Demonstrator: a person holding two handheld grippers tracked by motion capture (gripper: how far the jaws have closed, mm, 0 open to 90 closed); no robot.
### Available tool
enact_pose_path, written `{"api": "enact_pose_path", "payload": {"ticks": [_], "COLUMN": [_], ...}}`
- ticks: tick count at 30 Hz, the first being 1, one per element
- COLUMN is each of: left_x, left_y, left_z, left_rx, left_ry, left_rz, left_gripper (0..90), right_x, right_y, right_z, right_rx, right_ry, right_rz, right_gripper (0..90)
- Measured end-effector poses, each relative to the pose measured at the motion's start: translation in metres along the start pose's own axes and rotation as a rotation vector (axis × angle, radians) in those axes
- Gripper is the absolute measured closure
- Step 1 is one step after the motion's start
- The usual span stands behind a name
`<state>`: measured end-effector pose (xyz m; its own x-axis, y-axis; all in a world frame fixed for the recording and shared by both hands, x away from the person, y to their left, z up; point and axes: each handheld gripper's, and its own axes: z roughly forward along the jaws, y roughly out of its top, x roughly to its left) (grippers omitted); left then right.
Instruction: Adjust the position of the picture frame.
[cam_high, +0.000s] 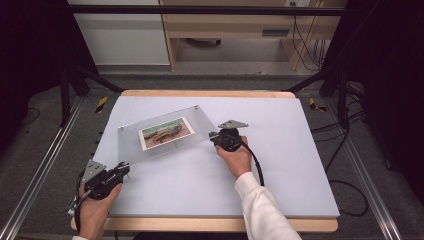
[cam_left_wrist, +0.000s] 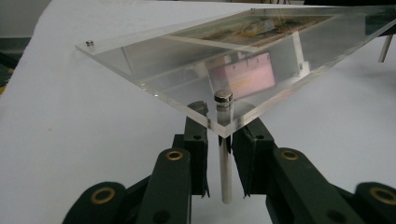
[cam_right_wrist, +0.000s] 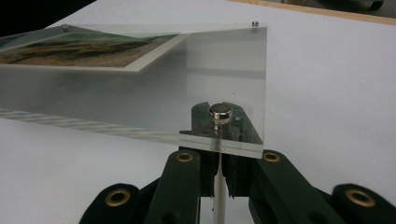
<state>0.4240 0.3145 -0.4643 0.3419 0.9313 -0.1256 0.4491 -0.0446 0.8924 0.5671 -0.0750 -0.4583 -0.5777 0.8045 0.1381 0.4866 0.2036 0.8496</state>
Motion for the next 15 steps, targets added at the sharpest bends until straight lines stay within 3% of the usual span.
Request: {"api": "enact_pose_path", "payload": {"ticks": [6,15], "left_x": [0.003,0.000], "left_y": [-0.001,-0.001], "left_z": [0.005,0.012], "left_rx": [-0.011,-0.001], "left_ry": [-0.027,-0.024], "left_rz": [-0.049,-0.047], "left_gripper": [73.9,78.4], "right_x": [0.000,-0.001], "right_y": [0.000,-0.002], "right_z": [0.000,0.001], "right_rx": [0.005,0.019], "right_ry": [0.006,0.004], "right_rz": [0.003,-0.004], "right_gripper": [84.4,84.4]}}
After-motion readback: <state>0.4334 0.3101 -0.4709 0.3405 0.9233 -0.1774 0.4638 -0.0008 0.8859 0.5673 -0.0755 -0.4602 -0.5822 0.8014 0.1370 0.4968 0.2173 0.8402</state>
